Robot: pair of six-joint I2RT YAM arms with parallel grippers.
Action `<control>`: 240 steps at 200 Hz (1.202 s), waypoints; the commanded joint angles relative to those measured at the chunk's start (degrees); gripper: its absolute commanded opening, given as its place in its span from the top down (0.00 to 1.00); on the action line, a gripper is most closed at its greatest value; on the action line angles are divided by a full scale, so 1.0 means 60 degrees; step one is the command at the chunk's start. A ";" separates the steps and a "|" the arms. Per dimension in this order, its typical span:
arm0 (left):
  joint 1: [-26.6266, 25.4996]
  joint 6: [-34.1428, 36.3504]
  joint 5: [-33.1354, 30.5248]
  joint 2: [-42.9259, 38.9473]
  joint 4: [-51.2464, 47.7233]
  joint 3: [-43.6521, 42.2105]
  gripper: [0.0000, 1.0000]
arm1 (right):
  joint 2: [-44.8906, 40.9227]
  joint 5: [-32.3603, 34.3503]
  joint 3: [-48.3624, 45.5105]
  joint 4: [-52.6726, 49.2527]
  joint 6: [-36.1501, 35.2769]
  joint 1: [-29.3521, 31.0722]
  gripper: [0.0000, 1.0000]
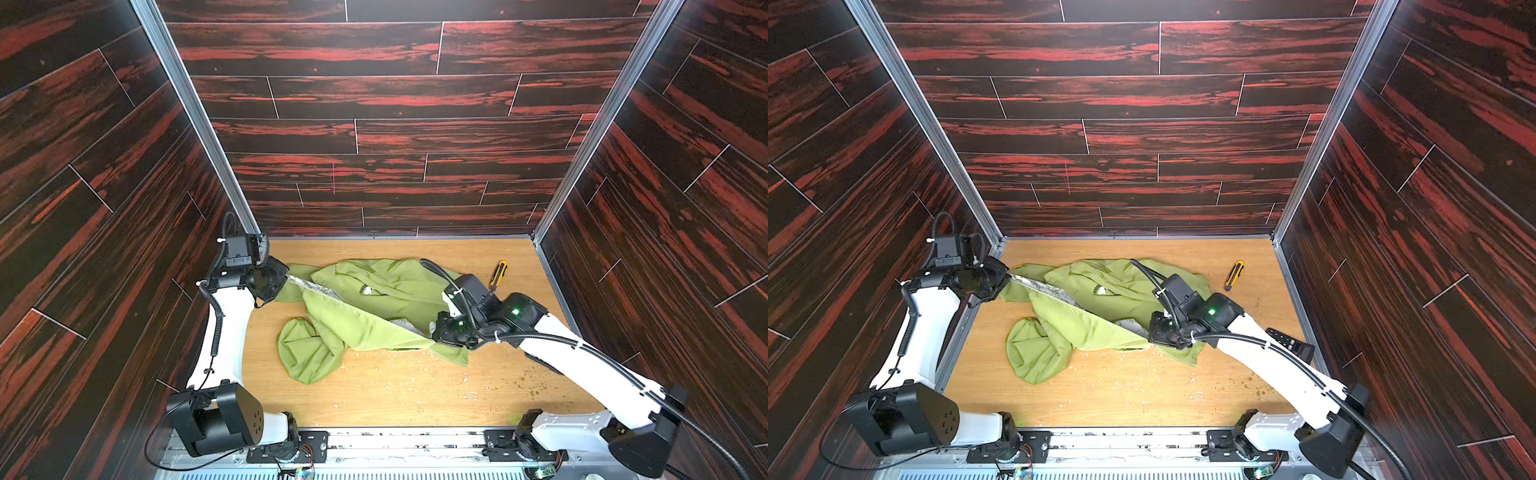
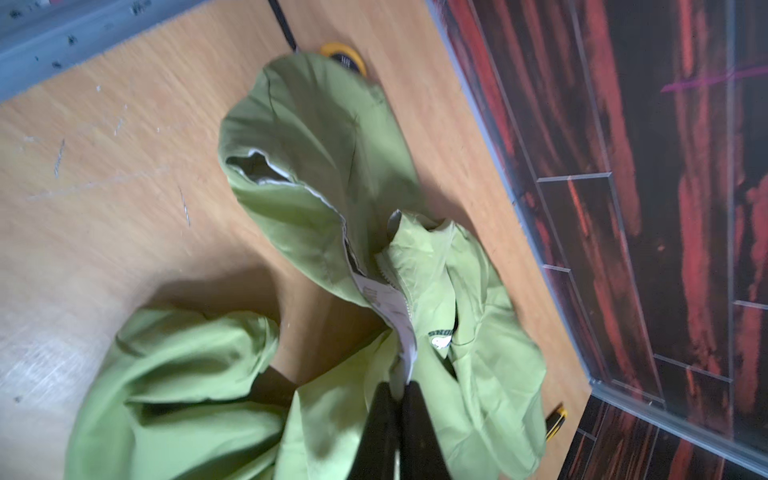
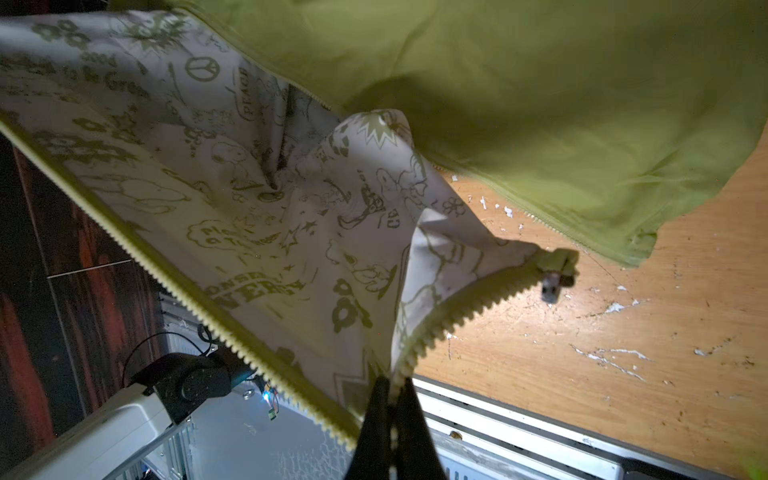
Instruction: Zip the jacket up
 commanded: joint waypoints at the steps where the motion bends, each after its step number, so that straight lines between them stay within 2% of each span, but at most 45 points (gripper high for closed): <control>1: 0.0209 0.0336 -0.0665 -0.0050 0.0304 -0.0054 1.00 | -0.0141 -0.0132 -0.0260 -0.1542 -0.0194 0.0037 1.00; 51: 0.0207 0.0540 -0.0683 0.1295 0.0383 0.0487 1.00 | 0.1729 -0.1199 -0.0405 -0.0535 -0.1189 -0.0097 1.00; 79: 0.0195 0.0709 -0.0709 0.2418 0.0363 0.0941 1.00 | 0.2764 -0.1874 -0.0405 0.0247 -0.1558 -0.0910 1.00; 98: 0.0173 0.0747 -0.0678 0.3303 0.0279 0.1476 1.00 | 0.3496 -0.2049 -0.0301 0.0606 -0.1751 -0.1648 0.95; 125: 0.0087 0.0732 -0.0570 0.4714 0.0154 0.2497 1.00 | 0.4419 -0.1683 0.0500 0.0514 -0.1921 -0.2341 0.75; 151: -0.0009 0.0724 -0.0565 0.5658 -0.0113 0.3528 1.00 | 0.4865 -0.1373 0.1351 0.0196 -0.1982 -0.2417 0.55; 174: -0.0038 0.0687 -0.0548 0.5967 -0.0137 0.3958 1.00 | 0.4670 -0.1360 0.1317 0.0212 -0.1865 -0.2410 0.56; 193: -0.0040 0.0652 -0.0464 0.6098 -0.0139 0.4025 1.00 | 0.4152 -0.1615 0.0693 0.0579 -0.1608 -0.2395 0.58; 240: -0.0068 0.0688 -0.0203 0.5758 -0.0075 0.3426 1.00 | 0.3988 -0.3940 -0.1384 0.2601 -0.0718 -0.2302 0.58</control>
